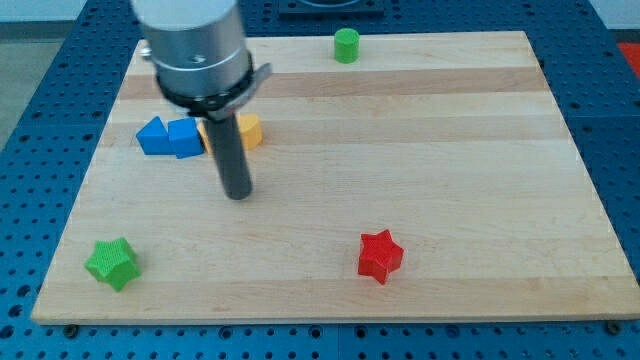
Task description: Place the green star vertically at the bottom side of the blue cube
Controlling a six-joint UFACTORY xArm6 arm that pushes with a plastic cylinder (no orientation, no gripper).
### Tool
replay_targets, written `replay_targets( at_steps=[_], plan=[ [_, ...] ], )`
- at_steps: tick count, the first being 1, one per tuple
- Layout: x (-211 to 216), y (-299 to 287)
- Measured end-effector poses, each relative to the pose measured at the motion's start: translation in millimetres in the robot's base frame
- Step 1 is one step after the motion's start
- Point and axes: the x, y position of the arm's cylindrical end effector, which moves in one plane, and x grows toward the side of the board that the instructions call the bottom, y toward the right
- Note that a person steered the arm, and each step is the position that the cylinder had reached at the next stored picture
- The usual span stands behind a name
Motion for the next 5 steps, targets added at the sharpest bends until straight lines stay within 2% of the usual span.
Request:
replay_targets(
  at_steps=[4, 5],
  plan=[
    [35.5, -160.8],
    [48.7, -179.8]
  ],
)
